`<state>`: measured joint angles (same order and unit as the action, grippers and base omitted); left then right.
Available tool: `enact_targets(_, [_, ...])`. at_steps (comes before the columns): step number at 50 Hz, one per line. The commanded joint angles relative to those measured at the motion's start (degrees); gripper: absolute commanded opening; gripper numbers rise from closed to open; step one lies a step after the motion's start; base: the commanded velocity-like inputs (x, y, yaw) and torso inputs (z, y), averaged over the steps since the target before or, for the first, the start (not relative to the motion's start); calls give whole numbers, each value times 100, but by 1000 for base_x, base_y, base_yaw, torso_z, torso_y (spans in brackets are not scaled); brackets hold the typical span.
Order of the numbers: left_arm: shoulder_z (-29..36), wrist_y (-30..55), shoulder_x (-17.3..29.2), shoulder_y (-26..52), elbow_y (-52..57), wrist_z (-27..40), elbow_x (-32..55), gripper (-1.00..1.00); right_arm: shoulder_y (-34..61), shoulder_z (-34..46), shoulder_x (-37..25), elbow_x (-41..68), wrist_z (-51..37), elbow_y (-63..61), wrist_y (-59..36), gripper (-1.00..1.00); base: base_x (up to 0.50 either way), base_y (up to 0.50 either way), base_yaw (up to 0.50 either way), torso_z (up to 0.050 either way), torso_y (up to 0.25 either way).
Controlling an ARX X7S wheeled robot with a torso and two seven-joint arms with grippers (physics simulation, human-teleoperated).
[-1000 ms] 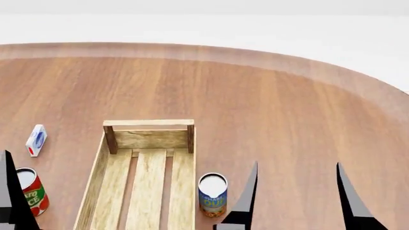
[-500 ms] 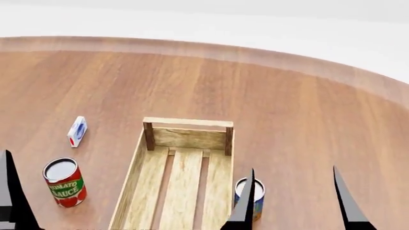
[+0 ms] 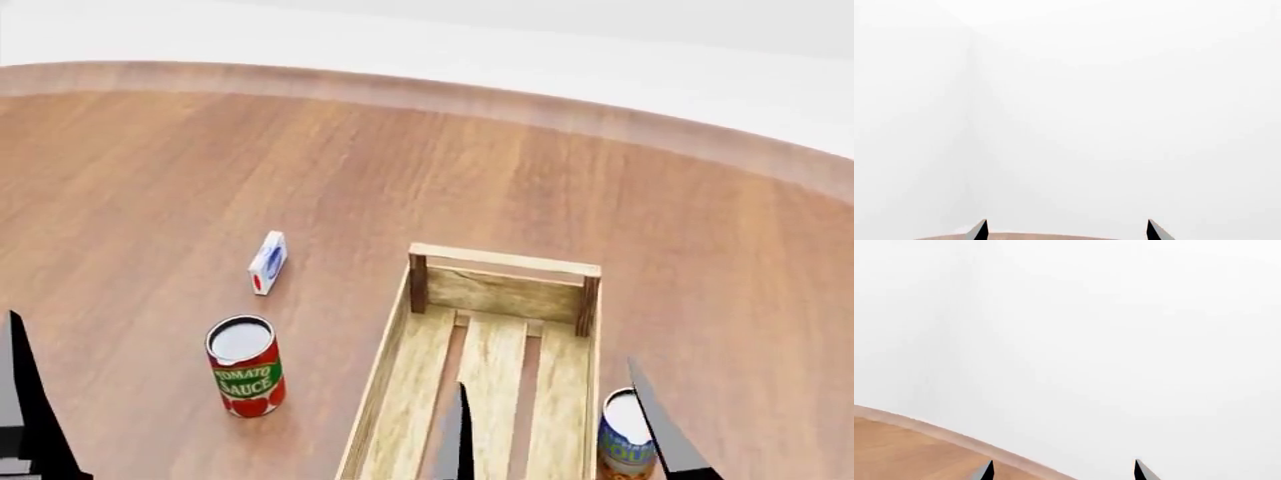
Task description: Pick up the butter and put it in the tray.
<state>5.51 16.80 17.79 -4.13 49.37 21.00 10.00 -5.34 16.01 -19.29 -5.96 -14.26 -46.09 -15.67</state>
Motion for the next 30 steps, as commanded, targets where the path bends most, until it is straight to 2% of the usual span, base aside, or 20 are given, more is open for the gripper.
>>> enact_targets(1, [-99, 32, 55, 24, 27, 70, 73, 100, -850, -94, -849, 638, 515, -239, 1085, 100, 0, 0, 0, 0, 0])
enact_targets(7, [-48, 50, 62, 17, 57, 99, 61, 100, -1640, -500, -1248, 1444, 712, -316, 1924, 100, 0, 0, 0, 0, 0])
enact_targets(10, [-17, 43, 66, 3, 62, 107, 54, 100, -1928, -612, -1403, 1384, 747, -246, 2129, 100, 0, 0, 0, 0, 0])
enact_targets(19, [-39, 60, 98, 10, 67, 143, 97, 100, -2465, -1100, -2083, 1919, 1032, -504, 2323, 100, 0, 0, 0, 0, 0])
enact_targets(30, [-6, 76, 127, 1, 87, 187, 103, 100, -2917, -1403, -2749, 2117, 1313, -506, 2023, 100, 0, 0, 0, 0, 0])
